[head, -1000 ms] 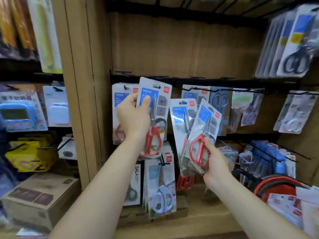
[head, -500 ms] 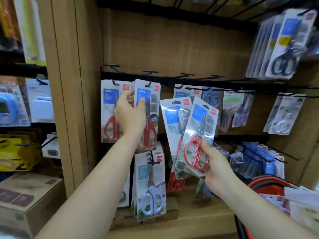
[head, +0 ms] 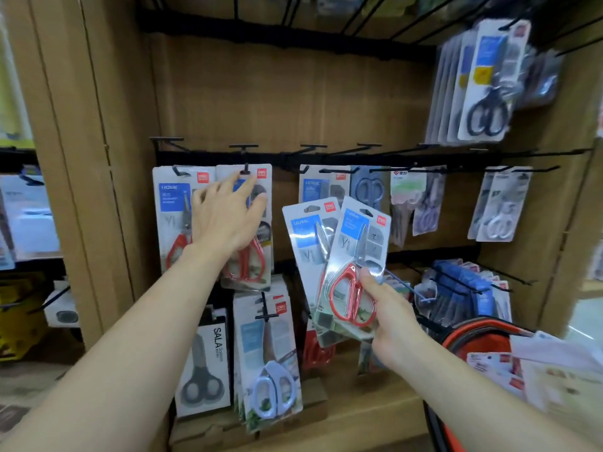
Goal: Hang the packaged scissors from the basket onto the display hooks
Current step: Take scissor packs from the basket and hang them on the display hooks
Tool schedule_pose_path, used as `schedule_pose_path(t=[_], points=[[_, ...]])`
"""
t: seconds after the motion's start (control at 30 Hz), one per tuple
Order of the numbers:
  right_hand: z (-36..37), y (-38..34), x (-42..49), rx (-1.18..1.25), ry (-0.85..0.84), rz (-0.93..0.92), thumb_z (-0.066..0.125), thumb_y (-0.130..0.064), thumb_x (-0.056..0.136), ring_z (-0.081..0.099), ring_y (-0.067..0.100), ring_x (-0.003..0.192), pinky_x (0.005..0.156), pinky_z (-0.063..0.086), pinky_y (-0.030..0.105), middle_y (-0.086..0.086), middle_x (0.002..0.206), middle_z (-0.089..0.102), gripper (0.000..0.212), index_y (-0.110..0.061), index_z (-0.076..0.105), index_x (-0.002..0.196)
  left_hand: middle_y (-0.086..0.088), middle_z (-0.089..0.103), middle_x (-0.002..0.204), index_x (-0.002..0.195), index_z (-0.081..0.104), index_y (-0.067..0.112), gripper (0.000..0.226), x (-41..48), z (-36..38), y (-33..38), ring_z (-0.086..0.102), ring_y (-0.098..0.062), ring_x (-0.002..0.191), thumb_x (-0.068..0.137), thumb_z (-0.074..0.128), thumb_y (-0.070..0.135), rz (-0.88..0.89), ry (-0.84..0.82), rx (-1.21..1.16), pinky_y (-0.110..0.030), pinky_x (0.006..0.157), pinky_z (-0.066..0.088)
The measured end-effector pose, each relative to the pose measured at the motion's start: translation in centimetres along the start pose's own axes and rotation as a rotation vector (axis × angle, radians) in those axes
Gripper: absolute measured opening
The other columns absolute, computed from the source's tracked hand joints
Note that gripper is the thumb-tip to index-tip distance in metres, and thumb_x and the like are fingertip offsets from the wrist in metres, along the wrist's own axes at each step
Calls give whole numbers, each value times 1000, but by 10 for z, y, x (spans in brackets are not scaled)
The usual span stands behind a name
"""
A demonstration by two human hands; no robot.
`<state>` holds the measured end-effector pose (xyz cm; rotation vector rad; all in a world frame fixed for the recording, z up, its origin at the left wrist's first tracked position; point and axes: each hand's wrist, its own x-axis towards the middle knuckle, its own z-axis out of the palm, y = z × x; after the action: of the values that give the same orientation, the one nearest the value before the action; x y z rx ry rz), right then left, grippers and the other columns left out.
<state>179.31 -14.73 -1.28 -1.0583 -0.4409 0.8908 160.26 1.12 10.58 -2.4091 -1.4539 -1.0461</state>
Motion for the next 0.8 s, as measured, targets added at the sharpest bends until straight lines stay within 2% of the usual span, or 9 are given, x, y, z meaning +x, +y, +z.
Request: schedule_pose_path(t=[0.1, 0.17, 0.23, 0.27, 0.33, 0.43, 0.5, 0.6, 0.8], points=[[-2, -3, -2, 15, -26, 15, 76, -34, 89, 75, 35, 101, 95, 56, 62, 12, 107, 79, 40, -13, 67, 122, 5, 22, 171, 158, 34, 42, 55, 1, -6, 5, 22, -25, 153, 107, 20, 56, -48, -127, -32, -48, 119, 15], [0, -4, -6, 33, -44, 23, 74, -34, 91, 76, 34, 101, 92, 58, 59, 12, 108, 78, 40, -12, 66, 124, 1, 49, 158, 146, 56, 36, 49, -11, -10, 10, 41, -26, 143, 109, 27, 52, -27, -62, -254, -45, 114, 27], [2, -3, -8, 52, -76, 36, 74, -35, 91, 76, 33, 101, 89, 60, 57, 12, 110, 78, 41, -13, 66, 125, 1, 71, 125, 117, 73, 26, 42, -30, -7, 12, 60, -24, 120, 109, 39, 48, -39, 45, -553, -39, 96, 42], [3, -3, -9, 61, -94, 43, 74, -36, 90, 76, 33, 102, 90, 59, 57, 12, 111, 78, 43, -13, 65, 126, 3, 71, 122, 118, 73, 24, 39, -38, -6, 13, 62, -20, 115, 106, 45, 49, -64, 41, -668, -37, 93, 44], [6, -2, -11, 82, -130, 63, 73, -36, 90, 75, 35, 105, 92, 58, 58, 13, 114, 77, 47, -13, 64, 129, 1, 70, 126, 136, 64, 23, 46, -47, -4, 12, 67, -17, 110, 99, 59, 50, -140, -69, -864, -35, 90, 53], [13, 1, -13, 102, -164, 85, 74, -36, 88, 73, 37, 109, 87, 60, 58, 15, 118, 75, 52, -12, 62, 133, -7, 74, 106, 131, 60, 15, 37, -60, -5, 14, 70, -18, 87, 98, 69, 30, -269, -246, -1090, -25, 64, 57], [16, 4, -14, 111, -187, 96, 75, -36, 86, 73, 37, 110, 88, 59, 58, 15, 120, 75, 55, -12, 61, 134, -12, 75, 107, 119, 64, 13, 25, -66, -1, 14, 74, -24, 91, 97, 71, 23, -289, -290, -1094, -25, 70, 61], [19, 8, -15, 96, -210, 95, 72, -34, 91, 73, 36, 109, 89, 59, 57, 14, 119, 75, 49, -14, 61, 133, -12, 78, 103, 108, 66, 13, 11, -73, 3, 12, 76, -31, 96, 98, 69, 17, -298, -268, -1128, -35, 82, 63], [32, 14, -25, 42, -268, 96, 70, -32, 94, 73, 36, 109, 93, 58, 56, 15, 118, 76, 42, -11, 63, 129, -20, 74, 107, 108, 63, 11, 11, -75, 4, 10, 74, -36, 100, 99, 68, 9, -338, -163, -1227, -50, 86, 63]])
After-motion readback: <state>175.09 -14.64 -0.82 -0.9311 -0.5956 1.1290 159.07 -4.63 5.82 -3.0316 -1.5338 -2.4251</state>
